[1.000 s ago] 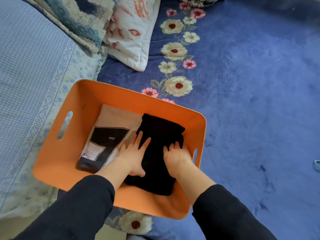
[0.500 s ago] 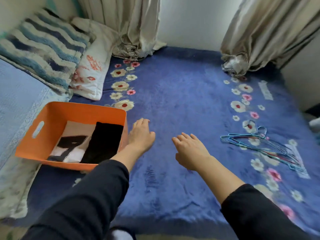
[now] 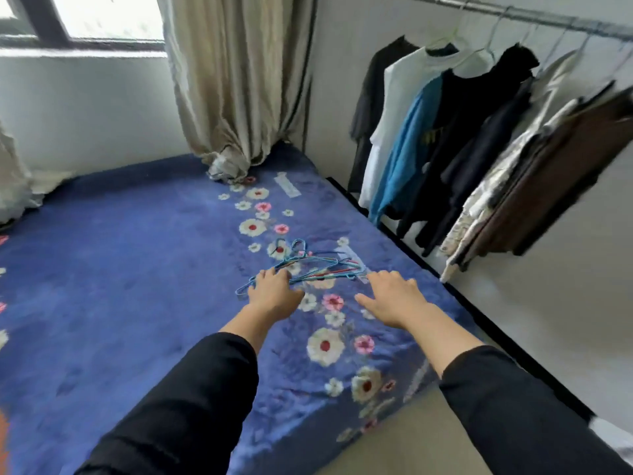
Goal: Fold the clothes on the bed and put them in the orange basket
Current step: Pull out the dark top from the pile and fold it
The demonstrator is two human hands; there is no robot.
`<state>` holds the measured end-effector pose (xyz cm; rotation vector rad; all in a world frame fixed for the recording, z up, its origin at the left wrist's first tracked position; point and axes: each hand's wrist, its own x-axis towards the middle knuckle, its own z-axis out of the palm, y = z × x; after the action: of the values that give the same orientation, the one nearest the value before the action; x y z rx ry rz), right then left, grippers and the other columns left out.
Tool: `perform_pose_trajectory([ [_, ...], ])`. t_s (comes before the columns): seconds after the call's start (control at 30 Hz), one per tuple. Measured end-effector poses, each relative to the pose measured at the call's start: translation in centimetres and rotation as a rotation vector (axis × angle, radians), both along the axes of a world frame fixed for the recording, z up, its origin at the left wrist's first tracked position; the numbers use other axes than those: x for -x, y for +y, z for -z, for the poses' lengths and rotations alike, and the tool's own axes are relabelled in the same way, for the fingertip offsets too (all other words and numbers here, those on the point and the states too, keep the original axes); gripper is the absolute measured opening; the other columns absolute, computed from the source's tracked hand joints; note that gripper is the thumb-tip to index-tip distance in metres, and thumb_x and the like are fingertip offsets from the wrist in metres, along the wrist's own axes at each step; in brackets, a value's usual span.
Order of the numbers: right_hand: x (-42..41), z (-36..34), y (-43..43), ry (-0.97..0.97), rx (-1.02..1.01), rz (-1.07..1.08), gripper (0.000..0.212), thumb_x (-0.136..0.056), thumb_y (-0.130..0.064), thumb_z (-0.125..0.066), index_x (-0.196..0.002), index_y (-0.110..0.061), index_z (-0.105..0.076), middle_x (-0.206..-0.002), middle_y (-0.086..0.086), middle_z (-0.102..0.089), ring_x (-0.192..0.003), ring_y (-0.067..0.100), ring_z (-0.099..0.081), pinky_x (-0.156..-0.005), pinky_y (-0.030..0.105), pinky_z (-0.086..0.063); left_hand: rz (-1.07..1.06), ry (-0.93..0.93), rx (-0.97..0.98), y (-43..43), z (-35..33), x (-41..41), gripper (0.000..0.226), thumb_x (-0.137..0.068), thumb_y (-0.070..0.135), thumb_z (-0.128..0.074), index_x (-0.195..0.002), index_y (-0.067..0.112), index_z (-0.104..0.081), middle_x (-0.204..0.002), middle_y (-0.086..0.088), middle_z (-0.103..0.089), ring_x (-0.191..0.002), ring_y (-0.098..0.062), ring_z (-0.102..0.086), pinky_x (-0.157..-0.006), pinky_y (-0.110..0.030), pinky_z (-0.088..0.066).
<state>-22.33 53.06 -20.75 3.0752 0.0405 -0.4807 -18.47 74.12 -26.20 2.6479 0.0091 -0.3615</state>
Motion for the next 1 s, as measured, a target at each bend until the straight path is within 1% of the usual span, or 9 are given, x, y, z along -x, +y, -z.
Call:
perform_pose_trajectory([
  [0.1,-2.4,-1.7,-5.1,-0.042,-0.019,0.092,0.05,-0.098,-0.049,-0.04,-0.131,-0.013,-0.044,-0.137,0.008,-0.046,-0.131,0.029,-0.036,-0.105,0.05,-0.03,0.044,-0.044,-0.009,-4.0,-1.7,-3.9,0.046,-0.091,0.041,-0.052,-0.13,0.015,-0.05,-0.139,-0.01,-0.044,-0.133,-0.03,-0.032,-0.103,-0.047,-0.036],
  [0.2,-6.2,-4.1,-10.3,-0.117,-0.025,0.155,0.045,-0.098,-0.045,-0.04,-0.13,-0.013,-0.046,-0.134,0.008,-0.046,-0.129,0.029,-0.036,-0.105,0.049,-0.032,0.133,-0.107,-0.065,-8.8,-3.5,-8.9,0.05,-0.094,0.041,-0.051,-0.135,0.014,-0.047,-0.141,-0.01,-0.042,-0.135,-0.031,-0.03,-0.105,-0.041,-0.031],
  [0.33,-11.4,-6.0,-16.6,-0.182,-0.019,0.208,0.041,-0.097,-0.042,-0.042,-0.127,-0.014,-0.047,-0.135,0.008,-0.046,-0.13,0.028,-0.036,-0.101,0.047,-0.031,0.185,-0.173,-0.058,-16.0,-5.9,-16.5,0.051,-0.092,0.043,-0.052,-0.134,0.016,-0.048,-0.14,-0.007,-0.043,-0.134,-0.03,-0.029,-0.107,-0.047,-0.032],
  [0.4,-13.8,-7.0,-19.9,-0.209,0.012,0.223,0.044,-0.097,-0.042,-0.042,-0.132,-0.016,-0.044,-0.137,0.006,-0.044,-0.132,0.027,-0.035,-0.102,0.047,-0.03,0.225,-0.206,-0.028,-20.3,-7.3,-20.0,0.05,-0.091,0.04,-0.053,-0.133,0.015,-0.048,-0.139,-0.007,-0.043,-0.133,-0.03,-0.03,-0.105,-0.048,-0.033],
  [0.6,-19.7,-10.4,-29.3,-0.314,-0.025,0.334,0.039,-0.097,-0.041,-0.041,-0.128,-0.018,-0.045,-0.134,0.003,-0.045,-0.129,0.025,-0.037,-0.099,0.048,-0.033,0.423,-0.292,0.145,-33.0,-12.0,-25.6,0.064,-0.092,0.036,-0.052,-0.148,0.016,-0.028,-0.149,-0.004,-0.036,-0.139,-0.028,-0.025,-0.109,-0.047,-0.032],
  [0.73,-23.9,-13.1,-36.7,-0.483,-0.017,0.368,0.038,-0.097,-0.036,-0.041,-0.129,-0.017,-0.046,-0.131,0.002,-0.047,-0.123,0.025,-0.043,-0.093,0.043,-0.039,0.494,-0.328,0.209,-40.1,-14.7,-29.5,0.062,-0.094,0.036,-0.05,-0.148,0.018,-0.028,-0.152,-0.001,-0.032,-0.144,-0.027,-0.017,-0.113,-0.049,-0.026],
  [0.8,-26.2,-15.0,-40.7,-0.595,0.007,0.377,0.033,-0.098,-0.033,-0.041,-0.124,-0.015,-0.049,-0.125,0.003,-0.051,-0.117,0.024,-0.047,-0.087,0.039,-0.041,0.509,-0.344,0.238,-43.7,-16.2,-31.6,0.06,-0.095,0.035,-0.049,-0.148,0.018,-0.028,-0.154,-0.001,-0.03,-0.146,-0.027,-0.014,-0.114,-0.047,-0.026],
  [0.87,-28.1,-16.6,-44.1,-0.757,0.024,0.386,0.027,-0.098,-0.029,-0.041,-0.116,-0.012,-0.052,-0.117,0.004,-0.054,-0.11,0.025,-0.051,-0.079,0.036,-0.04,0.511,-0.409,0.27,-46.5,-17.5,-33.3,0.056,-0.096,0.031,-0.048,-0.147,0.016,-0.031,-0.152,-0.002,-0.033,-0.144,-0.027,-0.019,-0.113,-0.043,-0.027],
  [1.0,-31.6,-18.7,-50.2,-1.064,-0.072,0.525,0.032,-0.092,-0.029,-0.052,-0.115,-0.006,-0.052,-0.118,0.011,-0.052,-0.11,0.03,-0.051,-0.082,0.04,-0.045,0.457,-0.51,0.375,-51.8,-20.0,-36.5,0.05,-0.097,0.026,-0.047,-0.145,0.014,-0.035,-0.15,-0.004,-0.036,-0.141,-0.025,-0.024,-0.111,-0.037,-0.028],
])
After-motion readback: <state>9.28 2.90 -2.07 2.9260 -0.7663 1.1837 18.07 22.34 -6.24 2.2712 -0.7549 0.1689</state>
